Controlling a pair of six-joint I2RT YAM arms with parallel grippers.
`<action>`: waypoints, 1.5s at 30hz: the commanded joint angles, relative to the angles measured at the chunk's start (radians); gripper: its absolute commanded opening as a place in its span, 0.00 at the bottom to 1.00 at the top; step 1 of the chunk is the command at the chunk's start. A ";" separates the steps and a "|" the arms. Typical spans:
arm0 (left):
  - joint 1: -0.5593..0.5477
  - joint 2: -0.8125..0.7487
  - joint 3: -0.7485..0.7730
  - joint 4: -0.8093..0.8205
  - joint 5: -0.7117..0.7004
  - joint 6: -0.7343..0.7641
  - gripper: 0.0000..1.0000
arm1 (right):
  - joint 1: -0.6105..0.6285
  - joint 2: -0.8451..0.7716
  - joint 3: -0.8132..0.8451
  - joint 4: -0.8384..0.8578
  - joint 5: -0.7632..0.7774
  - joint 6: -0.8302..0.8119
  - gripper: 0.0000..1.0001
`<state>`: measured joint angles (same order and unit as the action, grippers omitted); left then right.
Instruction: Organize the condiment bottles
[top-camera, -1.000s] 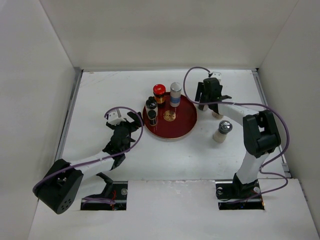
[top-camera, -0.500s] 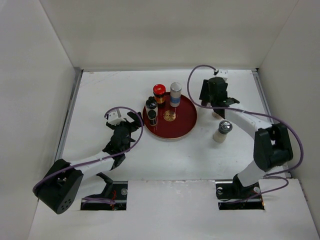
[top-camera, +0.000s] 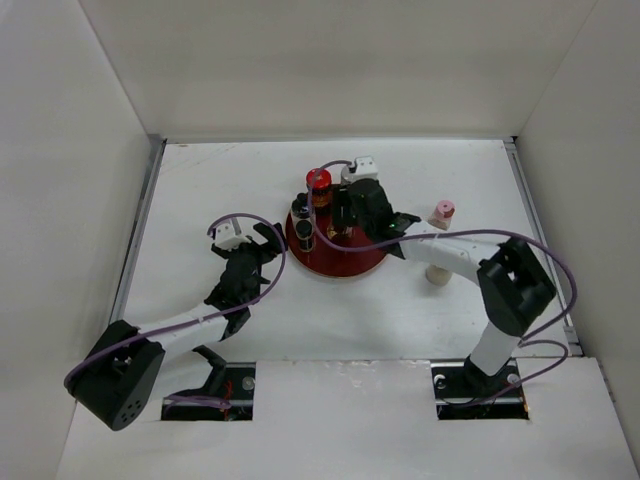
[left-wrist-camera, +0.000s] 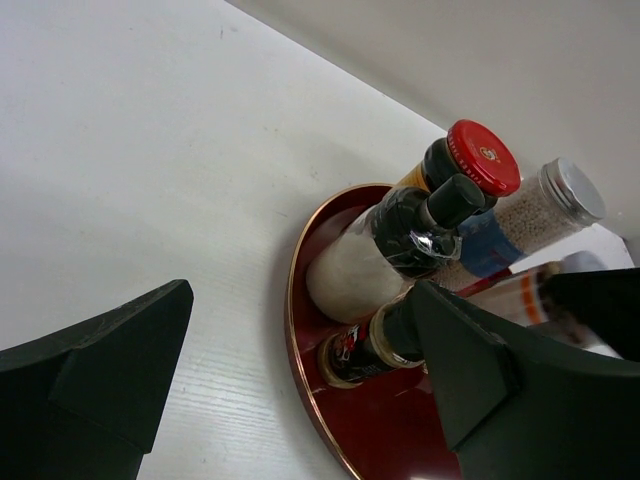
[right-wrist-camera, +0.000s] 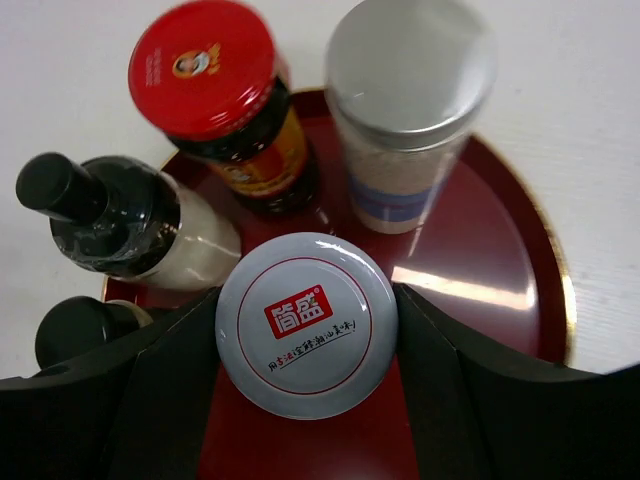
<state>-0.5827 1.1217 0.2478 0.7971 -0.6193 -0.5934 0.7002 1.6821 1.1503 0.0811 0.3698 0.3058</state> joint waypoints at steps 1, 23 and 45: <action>0.010 -0.022 -0.010 0.048 -0.003 -0.017 0.93 | 0.012 0.049 0.121 0.152 0.004 -0.007 0.54; 0.014 -0.019 -0.008 0.047 0.004 -0.022 0.93 | 0.000 -0.116 0.028 0.111 0.079 -0.050 0.97; 0.008 -0.007 -0.005 0.050 0.016 -0.036 0.93 | -0.452 -0.125 -0.245 0.069 0.181 0.095 0.91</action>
<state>-0.5762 1.1202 0.2459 0.7971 -0.6159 -0.6174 0.2554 1.5505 0.8932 0.1547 0.5789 0.3561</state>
